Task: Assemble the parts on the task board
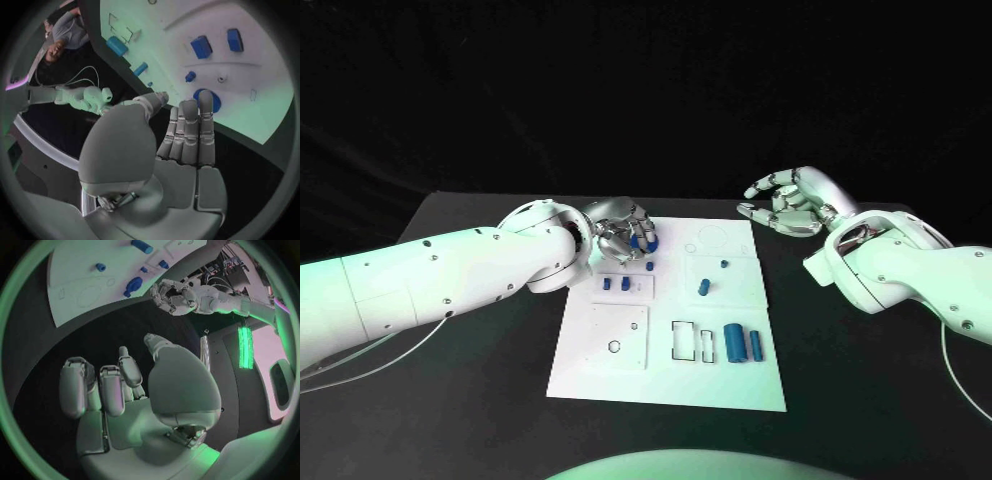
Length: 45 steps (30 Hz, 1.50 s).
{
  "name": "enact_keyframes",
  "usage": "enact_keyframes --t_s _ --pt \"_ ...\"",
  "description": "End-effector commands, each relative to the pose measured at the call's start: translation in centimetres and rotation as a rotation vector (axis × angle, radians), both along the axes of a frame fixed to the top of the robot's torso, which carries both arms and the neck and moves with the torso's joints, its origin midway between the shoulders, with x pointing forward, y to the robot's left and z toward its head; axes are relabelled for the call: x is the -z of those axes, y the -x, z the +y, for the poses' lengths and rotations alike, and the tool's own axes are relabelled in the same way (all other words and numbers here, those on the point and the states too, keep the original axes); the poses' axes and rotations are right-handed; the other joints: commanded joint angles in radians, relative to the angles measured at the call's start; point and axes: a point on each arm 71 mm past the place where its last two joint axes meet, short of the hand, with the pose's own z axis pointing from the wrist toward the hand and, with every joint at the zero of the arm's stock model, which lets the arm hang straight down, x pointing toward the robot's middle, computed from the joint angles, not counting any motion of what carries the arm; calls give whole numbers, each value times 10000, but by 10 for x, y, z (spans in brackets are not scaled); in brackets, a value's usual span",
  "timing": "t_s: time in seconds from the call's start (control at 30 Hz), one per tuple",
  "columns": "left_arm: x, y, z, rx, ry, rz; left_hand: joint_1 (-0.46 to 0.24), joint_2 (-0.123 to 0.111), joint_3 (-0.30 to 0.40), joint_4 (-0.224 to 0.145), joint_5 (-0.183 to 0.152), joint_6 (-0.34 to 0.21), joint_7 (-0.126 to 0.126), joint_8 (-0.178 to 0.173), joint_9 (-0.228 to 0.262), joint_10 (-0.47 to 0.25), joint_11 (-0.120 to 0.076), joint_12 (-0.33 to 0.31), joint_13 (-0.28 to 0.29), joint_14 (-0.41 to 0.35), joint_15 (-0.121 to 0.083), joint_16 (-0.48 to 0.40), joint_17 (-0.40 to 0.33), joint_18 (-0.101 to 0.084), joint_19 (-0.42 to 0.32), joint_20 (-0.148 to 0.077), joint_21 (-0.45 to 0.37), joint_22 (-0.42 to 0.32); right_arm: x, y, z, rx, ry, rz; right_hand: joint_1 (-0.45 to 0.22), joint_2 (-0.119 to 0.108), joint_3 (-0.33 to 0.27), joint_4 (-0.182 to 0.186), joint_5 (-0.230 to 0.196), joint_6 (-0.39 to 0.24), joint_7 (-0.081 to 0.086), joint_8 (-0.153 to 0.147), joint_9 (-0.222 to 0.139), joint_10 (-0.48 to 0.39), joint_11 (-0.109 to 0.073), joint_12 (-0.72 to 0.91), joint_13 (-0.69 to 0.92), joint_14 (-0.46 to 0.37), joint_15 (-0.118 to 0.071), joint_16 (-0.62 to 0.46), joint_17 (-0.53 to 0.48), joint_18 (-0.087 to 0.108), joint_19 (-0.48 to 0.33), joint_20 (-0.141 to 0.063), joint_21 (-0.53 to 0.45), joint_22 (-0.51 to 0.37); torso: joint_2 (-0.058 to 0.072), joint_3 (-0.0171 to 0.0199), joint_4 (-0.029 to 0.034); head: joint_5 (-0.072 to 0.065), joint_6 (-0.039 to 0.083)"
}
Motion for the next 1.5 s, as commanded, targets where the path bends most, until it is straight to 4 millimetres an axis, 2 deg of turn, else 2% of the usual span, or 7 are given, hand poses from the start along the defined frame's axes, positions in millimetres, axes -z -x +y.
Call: enact_keyframes --t_s 0.03,0.13,0.33,0.43,0.67,1.17,1.5 --pt "-4 3 -12 1411 -462 -2009 77 -120 -17 -121 -41 171 -60 -154 -221 129 11 -207 -321 321 34 471 310 129 183 15 45 48 0 1 2 -167 -25 -66 -48 43 -23 -30 52 -52 4 35 5 -71 -2 -54 -15 559 -75 -39 475 128 -72 -21 -64 997 3 7 6 -50 16" --pt "2 2 -18 1796 -1152 -2415 113 -155 -119 -251 -44 463 -110 -434 -602 290 21 -509 -835 715 38 1110 681 129 311 8 268 196 -1 1 3 -184 -33 -66 -39 47 -24 -32 69 -55 5 37 5 -75 -2 -59 -20 558 -75 -41 473 130 -77 -22 -74 991 10 4 0 -60 29" --pt "12 0 -27 2168 -2349 -2585 94 -174 -413 -380 -55 607 -114 -723 -909 66 114 -895 -1291 1011 128 1696 1002 127 369 60 512 376 -1 2 4 -220 -49 -70 -35 50 -25 -33 80 -56 4 39 4 -78 -1 -61 -22 557 -76 -43 470 128 -73 -22 -67 996 7 3 -5 -71 21" --pt "17 -1 -29 2245 -2856 -2420 69 -143 -637 -372 -67 767 -48 -814 -1030 17 146 -983 -1462 1166 155 2018 1215 53 601 101 863 819 -1 2 5 -228 -53 -72 -29 56 -27 -32 103 -58 5 42 4 -80 -2 -63 -24 559 -76 -41 477 128 -72 -22 -67 998 3 4 -7 -74 14" --pt "23 -2 -31 2287 -3540 -2043 83 -86 -857 -308 -56 985 -38 -936 -1182 235 116 -934 -1615 1423 134 2467 1552 -59 994 107 1404 1508 -1 2 5 -230 -54 -87 -29 56 -27 -32 103 -58 5 42 4 -80 -2 -63 -24 559 -76 -41 477 128 -72 -22 -67 998 -2 1 18 -96 -2" --pt "28 -6 -31 2031 -4197 -1634 190 -4 -709 -259 -38 1315 -22 -999 -1301 500 83 -890 -1751 1538 109 2710 1619 -112 1182 79 1730 1885 0 2 6 -241 -43 -87 -27 61 -30 -30 123 -59 5 45 4 -79 -2 -62 -23 559 -76 -40 479 132 -80 -22 -82 988 -2 -2 26 -102 -45" --pt "27 -7 -35 2065 -3928 -1743 393 149 -219 -263 -45 1631 -68 -1148 -1450 966 -1 -896 -1928 1780 30 3006 1835 -206 1519 25 2204 2468 0 2 6 -246 -41 -86 -24 69 -32 -27 145 -57 5 50 4 -62 -2 -43 -3 559 -76 -41 479 127 -70 -23 -66 1000 -12 1 5 -100 -69"
